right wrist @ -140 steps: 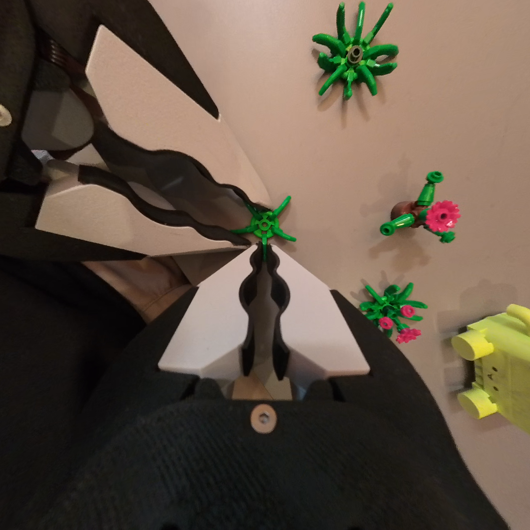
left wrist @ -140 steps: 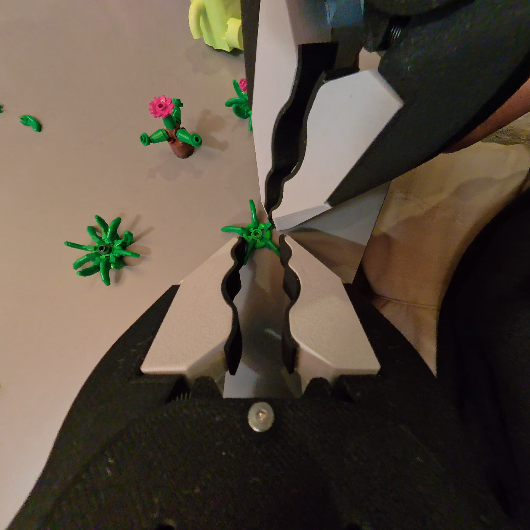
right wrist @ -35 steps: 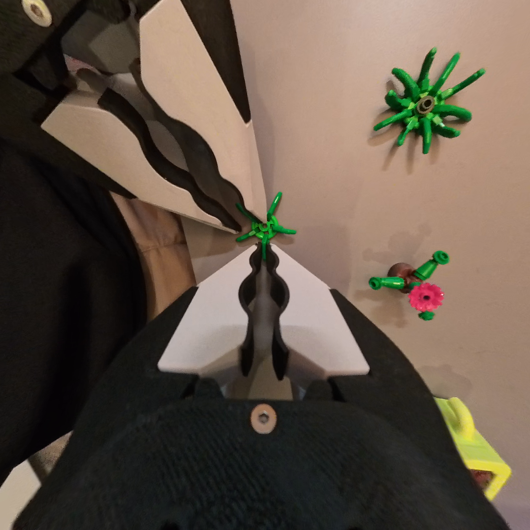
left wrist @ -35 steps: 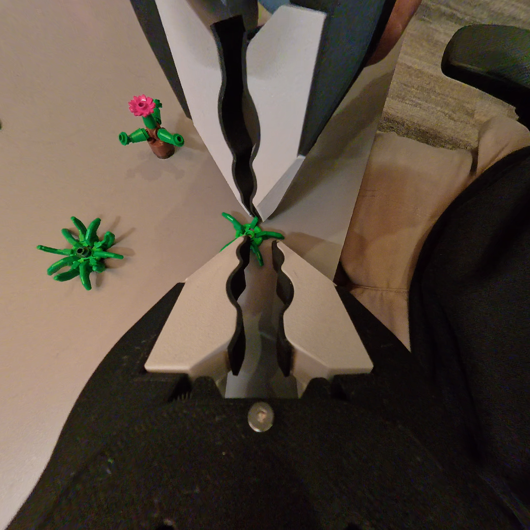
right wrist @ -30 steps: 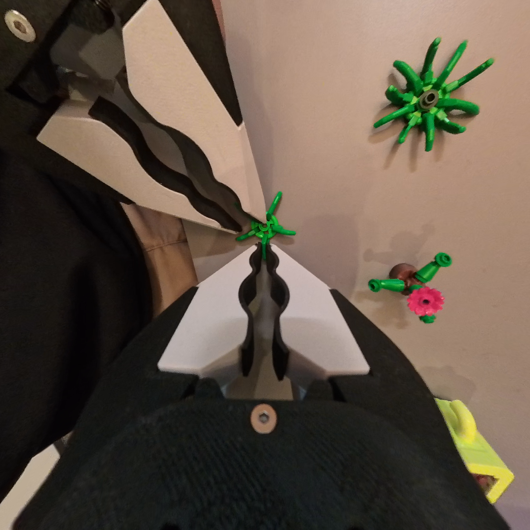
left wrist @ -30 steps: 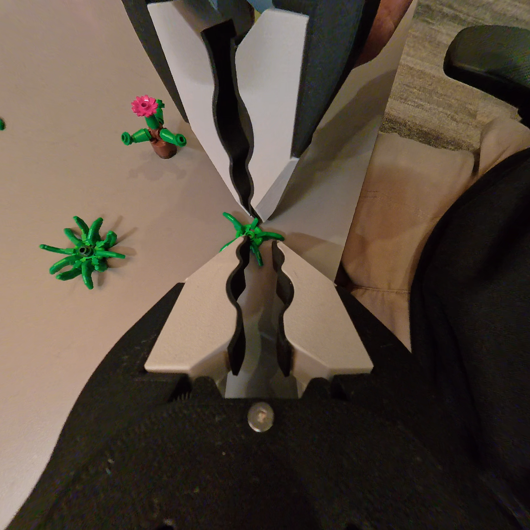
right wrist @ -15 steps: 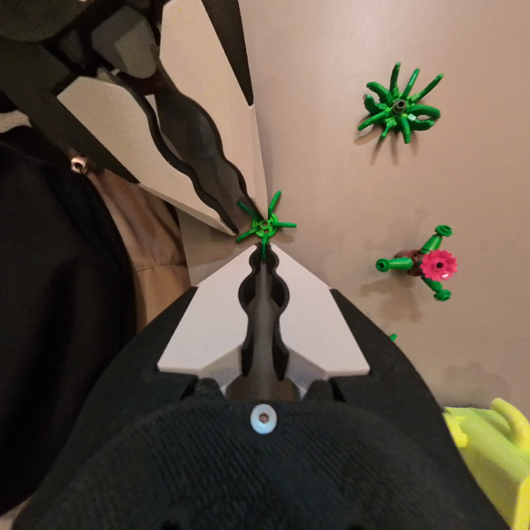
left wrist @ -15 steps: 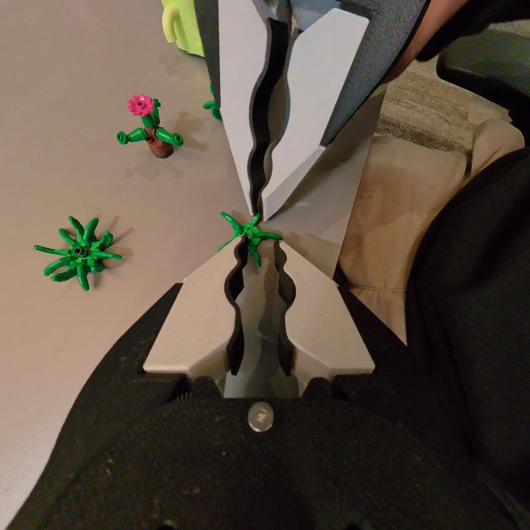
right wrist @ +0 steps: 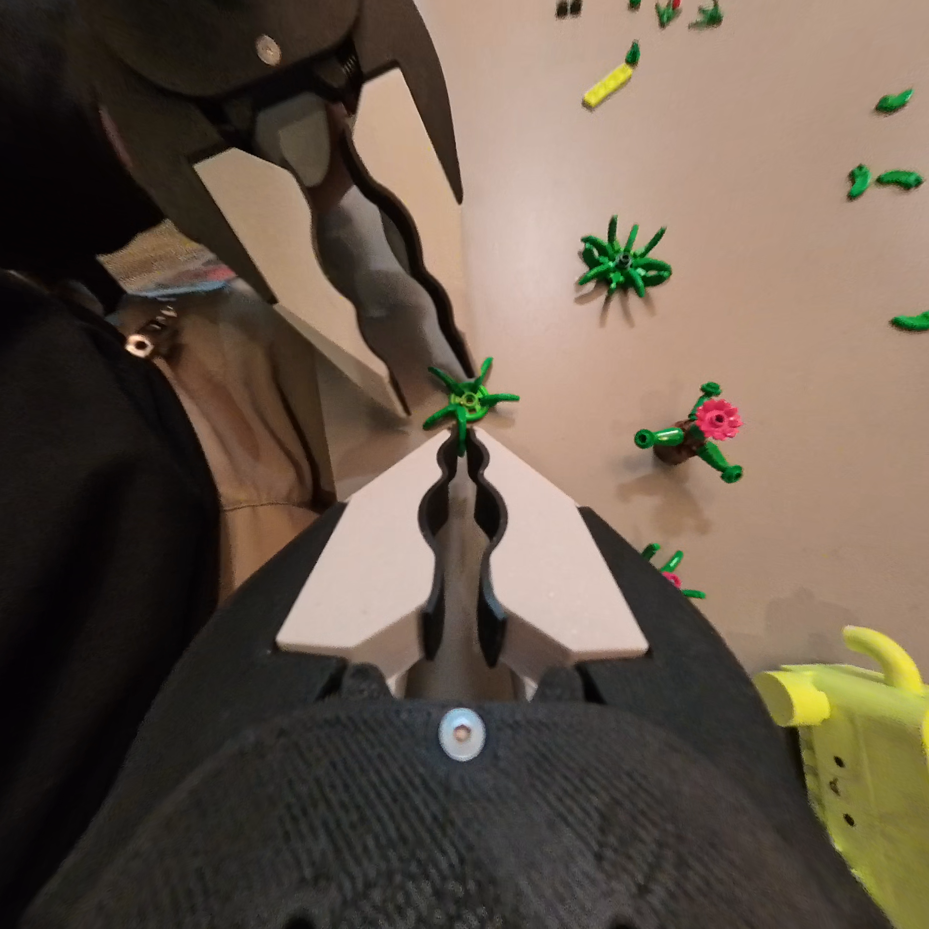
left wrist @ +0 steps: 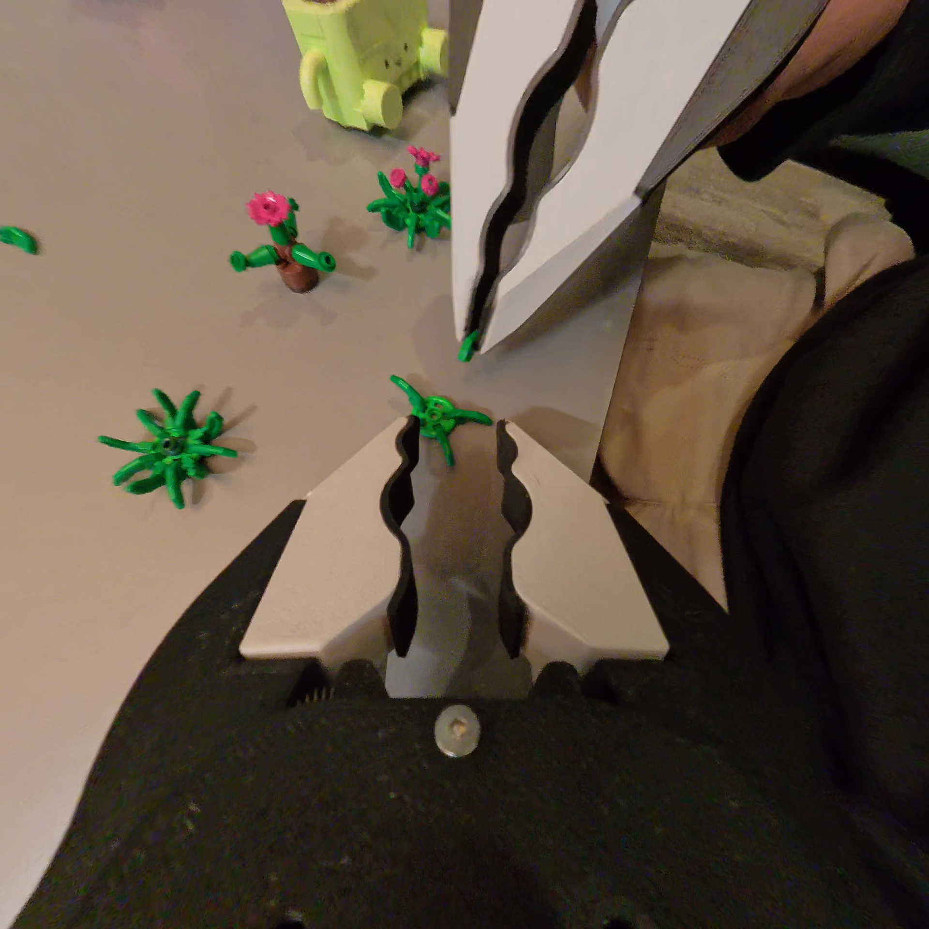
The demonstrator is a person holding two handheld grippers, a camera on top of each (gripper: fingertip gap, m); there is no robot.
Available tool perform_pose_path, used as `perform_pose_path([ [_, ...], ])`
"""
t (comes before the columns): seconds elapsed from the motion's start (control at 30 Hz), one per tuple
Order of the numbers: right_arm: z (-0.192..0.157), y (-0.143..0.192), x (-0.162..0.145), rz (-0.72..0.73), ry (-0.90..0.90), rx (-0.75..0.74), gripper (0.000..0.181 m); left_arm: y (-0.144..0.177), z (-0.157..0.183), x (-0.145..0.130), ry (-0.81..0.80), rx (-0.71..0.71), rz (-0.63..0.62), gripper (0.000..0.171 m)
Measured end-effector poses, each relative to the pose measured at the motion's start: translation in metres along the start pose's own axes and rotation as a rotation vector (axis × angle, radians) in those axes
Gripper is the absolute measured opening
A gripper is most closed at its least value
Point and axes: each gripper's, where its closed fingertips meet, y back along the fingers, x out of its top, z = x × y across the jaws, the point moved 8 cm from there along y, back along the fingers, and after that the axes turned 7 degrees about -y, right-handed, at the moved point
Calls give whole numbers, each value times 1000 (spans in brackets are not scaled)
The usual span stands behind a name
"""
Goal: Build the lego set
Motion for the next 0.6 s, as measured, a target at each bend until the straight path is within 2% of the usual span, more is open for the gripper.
perform_pose_path([
  [0.17,-10,14,8,107,42,78,0,13,1,11,44,-74,185,20],
  [0.27,-15,15,9,113,74,89,0,19,3,18,76,-139,289,14],
  [0.43,-20,15,12,118,127,78,1,23,3,19,99,-182,336,2],
  [0.6,-21,16,15,152,136,62,1,28,0,19,125,-202,372,1],
])
